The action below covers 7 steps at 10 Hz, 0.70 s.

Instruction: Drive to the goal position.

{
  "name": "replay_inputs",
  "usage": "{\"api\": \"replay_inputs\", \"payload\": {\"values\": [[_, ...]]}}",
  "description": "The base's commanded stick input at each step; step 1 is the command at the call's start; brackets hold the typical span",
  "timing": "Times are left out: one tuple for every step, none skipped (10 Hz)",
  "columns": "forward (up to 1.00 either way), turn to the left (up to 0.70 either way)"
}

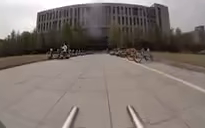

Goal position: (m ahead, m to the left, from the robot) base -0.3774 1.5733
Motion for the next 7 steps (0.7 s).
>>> {"api": "replay_inputs", "payload": {"values": [[0.70,0.00],[0.70,0.00],[0.70,0.00],[0.70,0.00],[0.70,0.00],[0.70,0.00],[0.70,0.00]]}}
